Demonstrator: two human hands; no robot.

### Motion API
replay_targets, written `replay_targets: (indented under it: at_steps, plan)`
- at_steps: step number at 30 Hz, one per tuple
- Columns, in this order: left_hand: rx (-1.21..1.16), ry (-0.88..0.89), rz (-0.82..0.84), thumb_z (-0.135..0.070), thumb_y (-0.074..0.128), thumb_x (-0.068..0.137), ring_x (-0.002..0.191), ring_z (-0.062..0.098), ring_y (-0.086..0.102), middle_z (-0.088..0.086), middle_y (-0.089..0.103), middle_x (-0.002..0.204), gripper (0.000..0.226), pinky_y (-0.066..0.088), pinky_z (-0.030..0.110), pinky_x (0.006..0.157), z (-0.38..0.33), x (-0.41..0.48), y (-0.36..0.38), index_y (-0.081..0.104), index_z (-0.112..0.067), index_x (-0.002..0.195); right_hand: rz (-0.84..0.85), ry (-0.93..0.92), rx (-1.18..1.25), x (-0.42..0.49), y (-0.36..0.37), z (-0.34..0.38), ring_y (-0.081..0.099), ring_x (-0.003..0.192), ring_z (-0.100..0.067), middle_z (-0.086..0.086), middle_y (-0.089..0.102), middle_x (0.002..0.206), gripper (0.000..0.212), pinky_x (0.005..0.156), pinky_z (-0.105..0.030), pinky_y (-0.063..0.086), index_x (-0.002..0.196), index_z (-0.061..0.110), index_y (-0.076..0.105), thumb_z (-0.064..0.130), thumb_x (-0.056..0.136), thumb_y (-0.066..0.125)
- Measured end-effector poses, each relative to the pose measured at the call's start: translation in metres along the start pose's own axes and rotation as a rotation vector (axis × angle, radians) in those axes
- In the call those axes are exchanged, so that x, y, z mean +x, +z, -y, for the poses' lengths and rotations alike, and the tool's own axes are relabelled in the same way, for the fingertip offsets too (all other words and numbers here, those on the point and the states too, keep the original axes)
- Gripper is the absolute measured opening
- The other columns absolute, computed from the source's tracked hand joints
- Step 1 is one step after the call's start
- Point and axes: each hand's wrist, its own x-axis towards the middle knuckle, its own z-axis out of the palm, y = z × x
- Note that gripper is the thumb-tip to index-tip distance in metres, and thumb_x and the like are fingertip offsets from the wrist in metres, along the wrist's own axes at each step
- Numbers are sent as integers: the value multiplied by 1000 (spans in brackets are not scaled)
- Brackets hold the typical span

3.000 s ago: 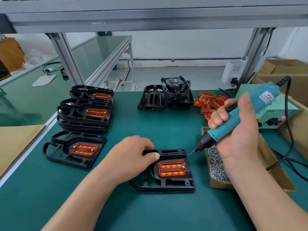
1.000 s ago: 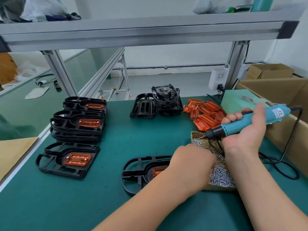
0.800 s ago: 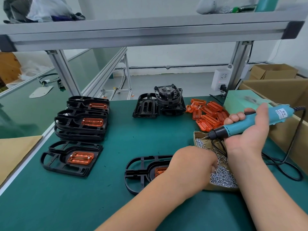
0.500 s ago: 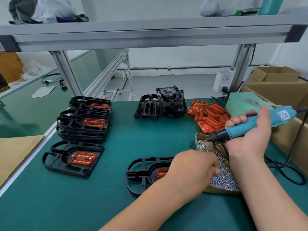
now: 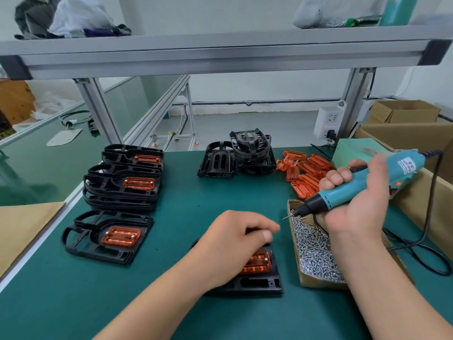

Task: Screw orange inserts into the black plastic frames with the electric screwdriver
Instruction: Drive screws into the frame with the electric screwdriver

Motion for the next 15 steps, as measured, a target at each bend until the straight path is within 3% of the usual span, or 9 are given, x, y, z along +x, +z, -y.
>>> replay_targets:
  at_steps: [4,8,15]
  plan:
    - [-52,17,-58,-32,70,95,98,-5,70,-25,77,101,22,48,8,83,23,-17,-12,76,-50,106,126,31,-17,-22,14,-9,45,63,-13,2,44,71,39,60,-25,43,88,17,60,53,104,60]
    - [-68,63,-117,-35,72,93,97,3,70,-19,76,101,19,50,13,84,33,-22,-8,73,-47,107,221,67,-55,-40,22,-16,46,62,-11,4,45,70,39,59,-24,42,88,18,60,54,103,57]
    - [-12,112,-131,-39,67,92,100,2,68,-23,73,104,21,48,11,83,31,-23,-9,67,-51,109,233,85,-100,-47,24,-23,45,62,-12,3,45,70,40,58,-24,40,89,17,59,53,105,54]
